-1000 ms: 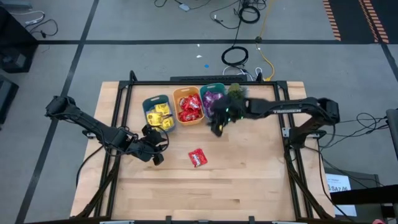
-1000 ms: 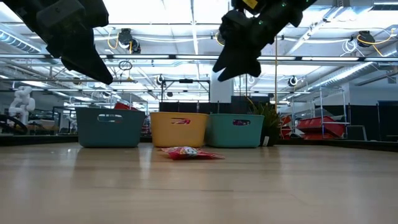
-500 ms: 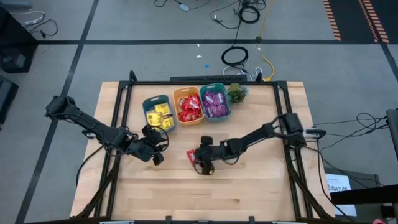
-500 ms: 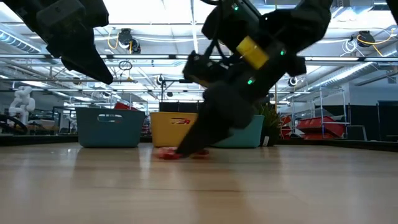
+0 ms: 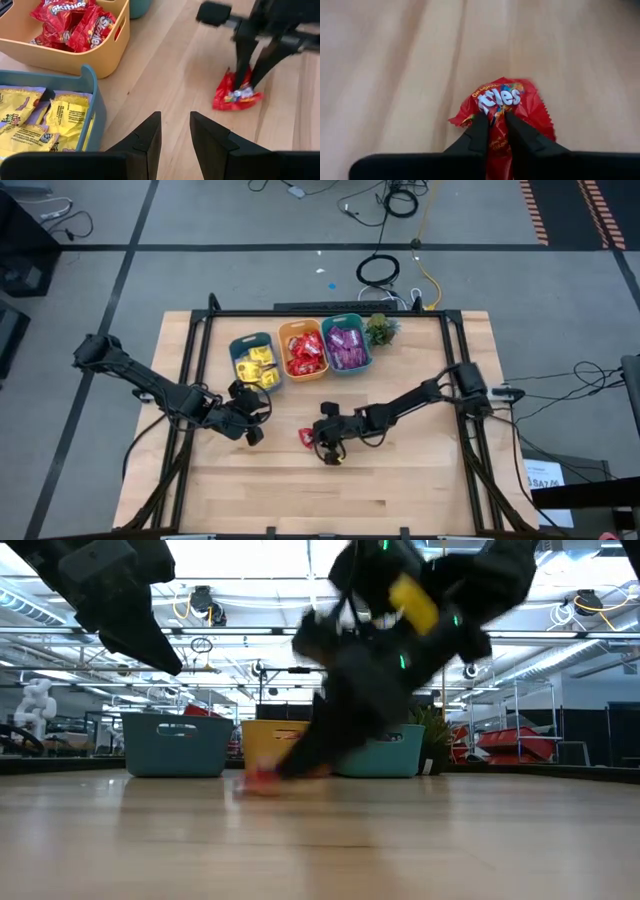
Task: Sort candy
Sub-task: Put the red candy into the yellow bin
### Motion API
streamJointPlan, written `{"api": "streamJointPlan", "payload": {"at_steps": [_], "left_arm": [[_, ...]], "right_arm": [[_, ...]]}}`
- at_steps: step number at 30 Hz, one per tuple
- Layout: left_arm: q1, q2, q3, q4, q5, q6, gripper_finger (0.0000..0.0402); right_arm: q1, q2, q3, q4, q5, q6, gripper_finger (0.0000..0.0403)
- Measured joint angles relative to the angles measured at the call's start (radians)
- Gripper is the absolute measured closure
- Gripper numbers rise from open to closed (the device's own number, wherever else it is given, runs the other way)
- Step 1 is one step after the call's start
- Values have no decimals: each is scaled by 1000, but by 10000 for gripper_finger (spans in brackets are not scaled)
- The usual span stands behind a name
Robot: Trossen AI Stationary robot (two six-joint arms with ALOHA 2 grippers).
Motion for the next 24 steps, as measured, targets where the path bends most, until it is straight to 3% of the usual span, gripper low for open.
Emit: {"api": "streamJointPlan", "payload": {"at_steps": [6,13,18,24], "left_arm": [[0,0,0,9,-7,1,288],[0,0,0,22,-10,7,288],[0,0,0,19,-12,8,288],[0,0,0,16,-13,32,288]], "right_arm": [[-68,-154,59,28,42,-138,377],[-235,-163,163,-6,195,-162,353],[-350,-137,176,-40,186,-94,311],[-431,-143,178,-40,54,-34,237]]}}
